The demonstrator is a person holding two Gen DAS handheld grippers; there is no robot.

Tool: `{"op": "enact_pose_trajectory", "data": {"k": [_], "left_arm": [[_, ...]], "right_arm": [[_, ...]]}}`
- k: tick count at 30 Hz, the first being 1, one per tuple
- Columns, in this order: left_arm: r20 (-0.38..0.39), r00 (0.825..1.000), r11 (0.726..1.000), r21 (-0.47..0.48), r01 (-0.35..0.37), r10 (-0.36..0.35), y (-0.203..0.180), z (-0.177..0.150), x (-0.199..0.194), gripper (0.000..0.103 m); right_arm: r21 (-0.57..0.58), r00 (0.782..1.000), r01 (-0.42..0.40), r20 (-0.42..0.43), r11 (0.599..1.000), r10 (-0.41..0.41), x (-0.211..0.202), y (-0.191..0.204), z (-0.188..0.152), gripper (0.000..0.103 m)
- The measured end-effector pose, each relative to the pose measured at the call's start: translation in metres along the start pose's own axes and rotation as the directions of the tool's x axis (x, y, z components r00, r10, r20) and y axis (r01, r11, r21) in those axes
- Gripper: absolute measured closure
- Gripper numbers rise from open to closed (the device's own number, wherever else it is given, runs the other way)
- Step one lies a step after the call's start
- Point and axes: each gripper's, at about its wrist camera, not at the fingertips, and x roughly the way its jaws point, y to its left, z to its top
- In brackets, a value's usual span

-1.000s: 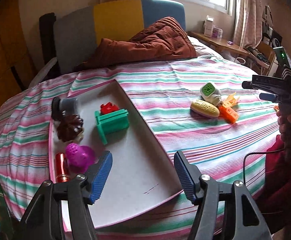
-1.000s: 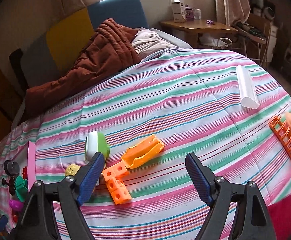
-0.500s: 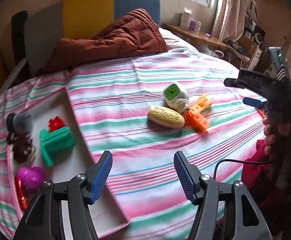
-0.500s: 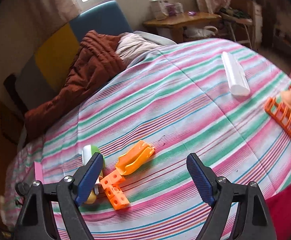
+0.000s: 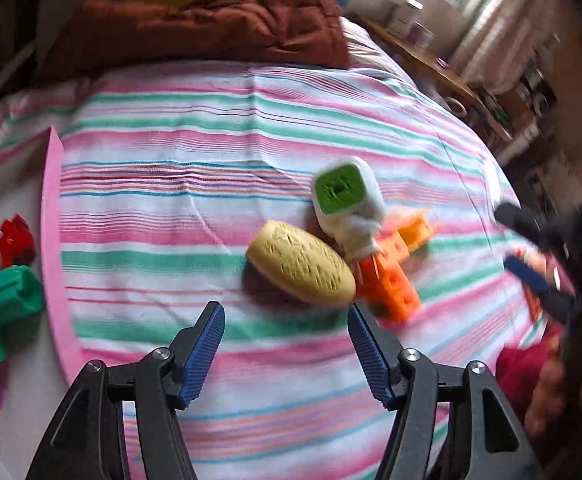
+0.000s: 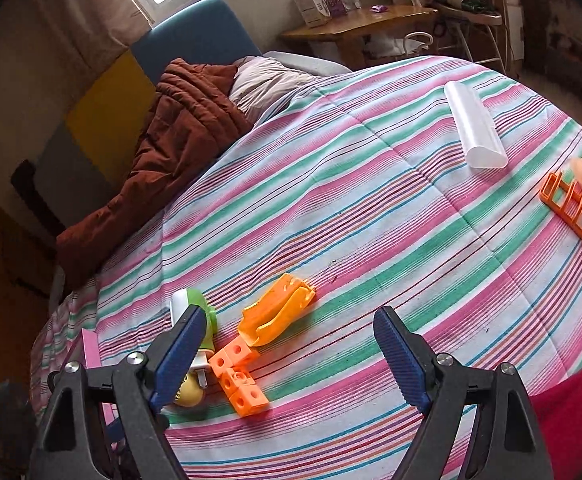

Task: Organize rigid objects
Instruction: 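Grasp the yellow oval soap with the left gripper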

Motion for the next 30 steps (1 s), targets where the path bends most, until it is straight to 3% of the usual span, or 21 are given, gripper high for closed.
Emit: {"op": "enact_pose_trajectory", "data": {"k": [5,9,14,19,25,28,30], "left_arm": [[-0.003,0.999,0.991,-0.126,0.037,-0.038,0.004,0.018,0.019,0.038],[-0.031,0.999,0.987,-0.157,0.029,-0.034,0.002,0.024,0.035,0.037],[-0.009,1.000,0.997,-0.069,-0.031,0.030,-0.013,0.033,0.045,0.037],[0.004,0.996,0.992,0.088,-0.091,0.091,-0.024,0.022,0.043,0.042],[0.025,0.997,0.987,0.143,-0.078,0.075,-0.016,0.002,0.031,0.055],[0.042,0.997,0.981,0.181,-0.068,0.062,-0.014,-0.018,0.021,0.056],[0.060,0.997,0.972,0.226,-0.070,0.058,-0.015,-0.038,0.013,0.063]], "right_arm": [[0.004,1.000,-0.010,-0.016,1.000,0.010,0.003,0.000,0.000,0.016],[-0.002,1.000,-0.014,-0.025,1.000,0.014,0.005,0.001,-0.001,0.016],[0.006,0.999,-0.015,-0.030,1.000,0.015,0.006,-0.001,0.000,0.016],[0.005,0.999,-0.017,-0.033,1.000,0.017,0.007,0.000,-0.001,0.016],[-0.008,0.999,-0.008,-0.031,1.000,0.008,0.007,0.001,-0.001,0.016],[-0.005,0.999,-0.003,-0.032,1.000,0.003,0.007,-0.001,0.000,0.016],[0.001,0.999,0.002,-0.036,1.000,-0.002,0.009,-0.002,0.000,0.016]]}}
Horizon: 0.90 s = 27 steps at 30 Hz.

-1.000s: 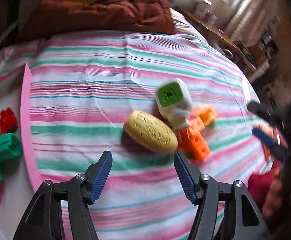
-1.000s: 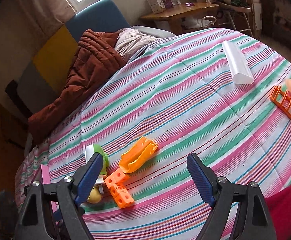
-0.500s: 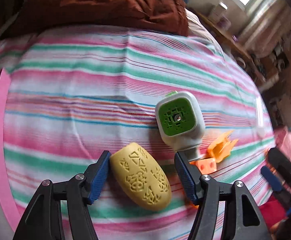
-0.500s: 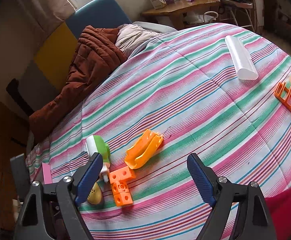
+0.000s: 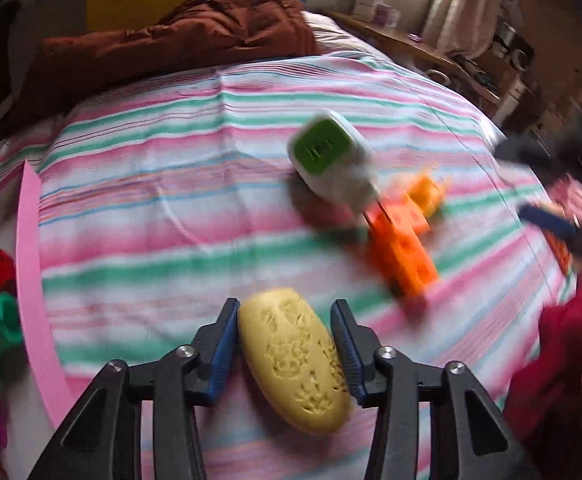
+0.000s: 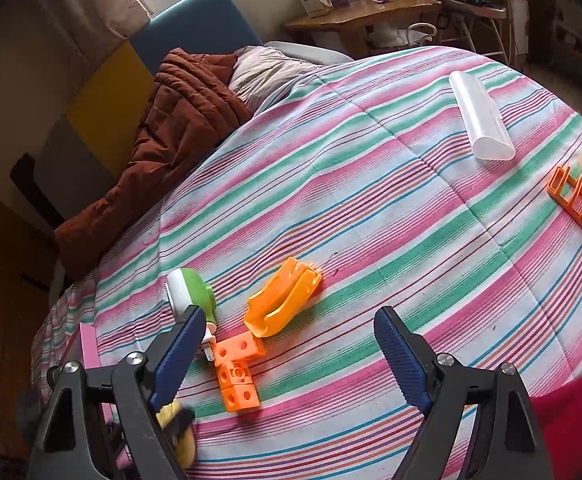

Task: Organize rigid objects
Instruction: 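Grasp the yellow oval soap with the left gripper, then lift the yellow soap with the left gripper while the right grasps the white-green plug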

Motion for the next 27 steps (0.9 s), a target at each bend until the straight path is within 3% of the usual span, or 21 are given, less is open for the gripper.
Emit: {"op": "enact_pose_trajectory", "data": {"k": [1,6,13,19,23,27], "left_arm": [[0.006,1.000,1.000,0.016,-0.006,0.006,-0.005,0.000,0.002,0.068],[0.040,0.999,0.995,0.103,-0.019,0.015,-0.014,-0.033,-0.015,0.071],[0.082,0.997,0.995,0.098,-0.002,-0.006,-0.011,-0.043,-0.020,0.071],[0.129,0.991,0.995,0.097,0.010,-0.022,-0.008,-0.051,-0.022,0.071],[0.148,0.988,0.995,0.101,0.016,-0.031,-0.008,-0.053,-0.020,0.071],[0.161,0.987,0.993,0.121,0.004,-0.024,-0.010,-0.054,-0.020,0.071]], "right_arm": [[0.000,1.000,0.002,-0.002,1.000,-0.002,0.000,-0.001,0.000,0.016],[-0.048,1.000,0.011,-0.022,0.999,-0.012,0.005,0.007,-0.003,0.018],[-0.172,0.997,0.049,-0.056,0.984,-0.060,0.017,0.026,-0.014,0.022],[-0.208,0.995,0.072,-0.056,0.975,-0.086,0.020,0.032,-0.018,0.030],[-0.238,0.995,0.061,-0.056,0.969,-0.077,0.020,0.041,-0.022,0.040],[-0.274,0.997,0.020,-0.070,0.961,-0.040,0.021,0.052,-0.029,0.043]]}}
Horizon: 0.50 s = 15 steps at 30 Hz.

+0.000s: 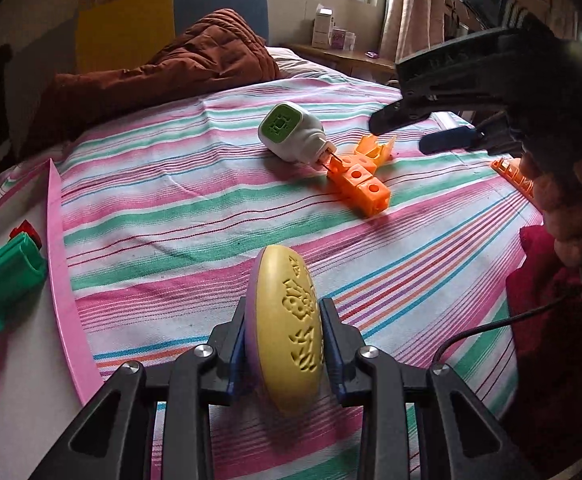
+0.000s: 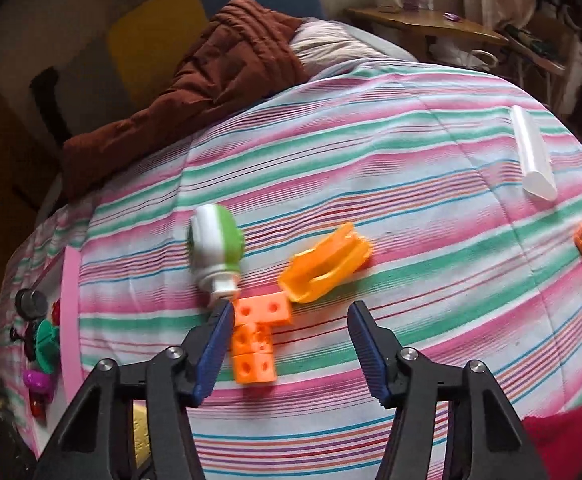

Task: Organize rigid objects
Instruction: 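Lift the yellow soap with the left gripper while the right grasps the white-green plug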

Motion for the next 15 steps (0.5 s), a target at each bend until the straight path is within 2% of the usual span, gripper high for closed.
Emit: {"op": "enact_pose_trajectory", "data": {"k": [5,7,9,15], "left_arm": [[0.015,1.000,1.000,0.012,0.002,-0.002,0.000,0.000,0.000,0.071],[0.024,1.000,1.000,0.022,-0.003,0.003,-0.001,-0.001,0.000,0.071],[0.026,1.000,1.000,0.023,-0.005,0.005,-0.002,-0.002,0.000,0.071],[0.035,0.999,1.000,0.027,-0.009,0.008,-0.002,-0.007,-0.005,0.071]], "right_arm": [[-0.065,1.000,-0.018,-0.006,0.998,0.017,0.005,0.023,0.007,0.043],[-0.083,1.000,-0.020,-0.012,0.996,0.019,0.012,0.032,0.016,0.037],[-0.095,1.000,-0.009,-0.013,0.995,0.008,0.023,0.040,0.027,0.030],[-0.140,0.996,0.010,-0.085,0.990,-0.022,0.071,0.058,0.050,0.030]]}}
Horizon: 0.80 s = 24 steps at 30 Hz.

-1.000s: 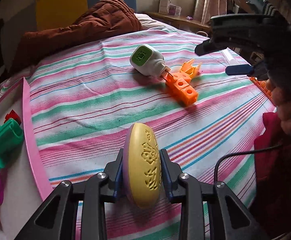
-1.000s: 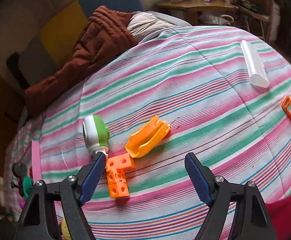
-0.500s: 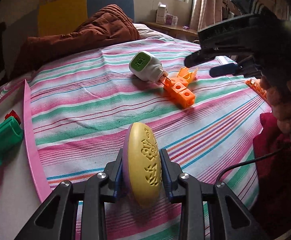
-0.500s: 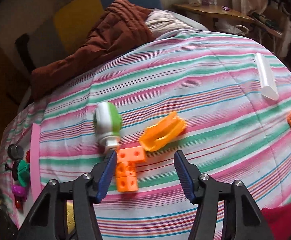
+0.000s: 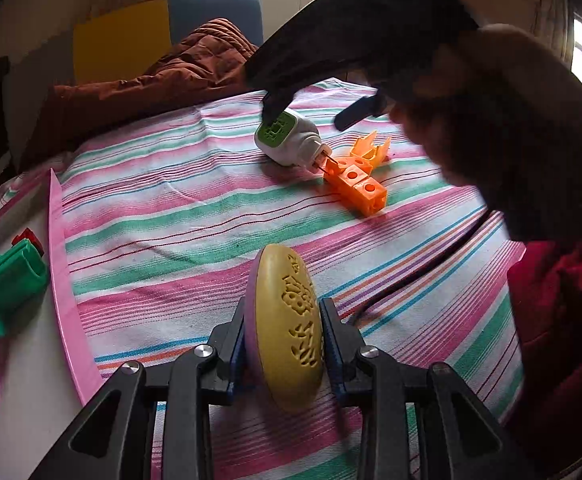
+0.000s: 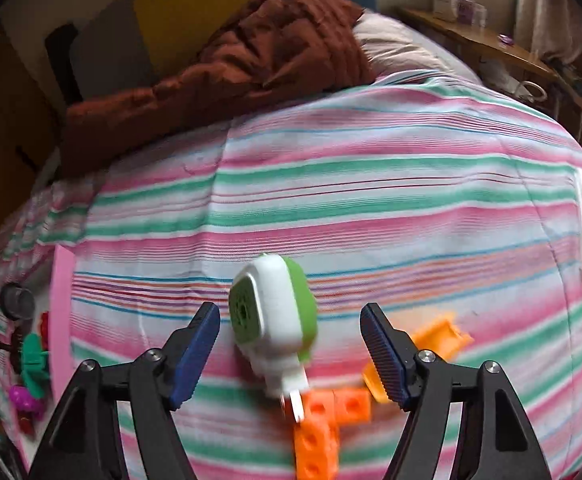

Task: Organize rigid objects
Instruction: 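Lift the yellow soap with the left gripper while the right grasps the white-green plug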

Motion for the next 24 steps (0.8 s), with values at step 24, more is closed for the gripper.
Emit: {"op": "enact_pose_trajectory", "data": {"k": [24], "left_arm": [[0.001,1.000,1.000,-0.007,-0.016,0.016,-0.001,-0.003,-0.004,0.071]], "right_arm": [[-0.032,0.953,-0.267,-0.158,0.963,0.259,-0.013,0.009,-0.077,0.050]]}}
